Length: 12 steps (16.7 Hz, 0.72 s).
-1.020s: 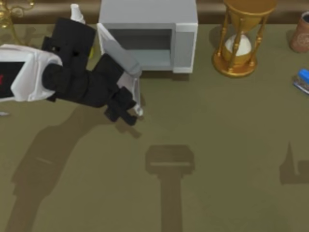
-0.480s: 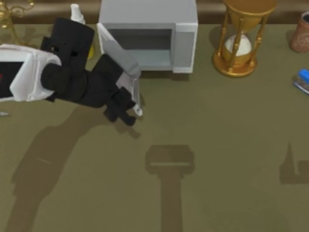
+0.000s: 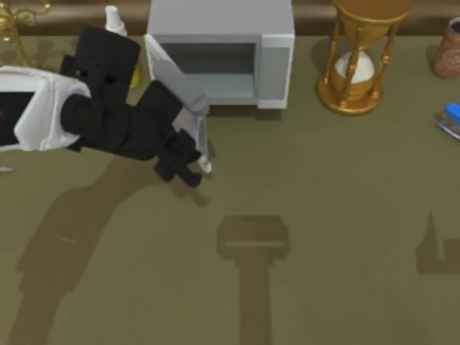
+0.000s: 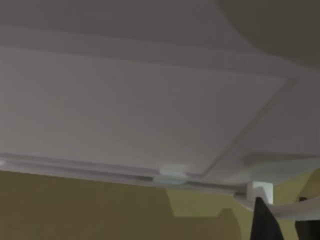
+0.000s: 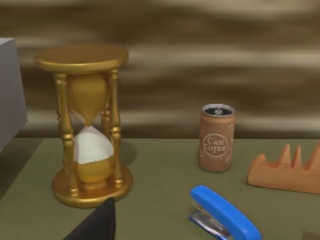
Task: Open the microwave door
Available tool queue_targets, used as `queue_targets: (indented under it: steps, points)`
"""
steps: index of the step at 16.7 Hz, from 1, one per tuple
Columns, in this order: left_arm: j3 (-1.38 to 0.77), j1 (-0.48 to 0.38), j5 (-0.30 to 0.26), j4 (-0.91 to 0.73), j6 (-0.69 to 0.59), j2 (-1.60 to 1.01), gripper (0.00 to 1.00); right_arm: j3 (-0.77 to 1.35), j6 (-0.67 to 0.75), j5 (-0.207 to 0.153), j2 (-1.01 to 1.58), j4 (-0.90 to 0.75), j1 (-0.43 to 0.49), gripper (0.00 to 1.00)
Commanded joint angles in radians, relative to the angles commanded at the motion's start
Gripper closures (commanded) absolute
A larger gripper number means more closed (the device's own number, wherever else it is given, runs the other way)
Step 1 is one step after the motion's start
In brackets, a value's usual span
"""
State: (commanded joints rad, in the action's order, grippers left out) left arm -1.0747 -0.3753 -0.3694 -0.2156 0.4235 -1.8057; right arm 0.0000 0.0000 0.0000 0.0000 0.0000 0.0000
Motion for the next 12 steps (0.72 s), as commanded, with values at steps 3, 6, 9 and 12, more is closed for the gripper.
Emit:
queue_targets:
  steps: [3, 6, 9, 12]
  points:
    - [0.000, 0.000, 0.000, 0.000, 0.000, 0.000, 1.00, 0.000, 0.000, 0.000, 0.000, 0.000, 0.000, 0.00]
    - [0.000, 0.000, 0.000, 0.000, 0.000, 0.000, 1.00, 0.000, 0.000, 0.000, 0.000, 0.000, 0.000, 0.00]
    - [0.003, -0.007, -0.006, -0.001, -0.004, 0.000, 1.00, 0.000, 0.000, 0.000, 0.000, 0.000, 0.000, 0.00]
    - [0.002, 0.004, -0.019, -0.012, 0.021, 0.000, 1.00, 0.000, 0.000, 0.000, 0.000, 0.000, 0.000, 0.00]
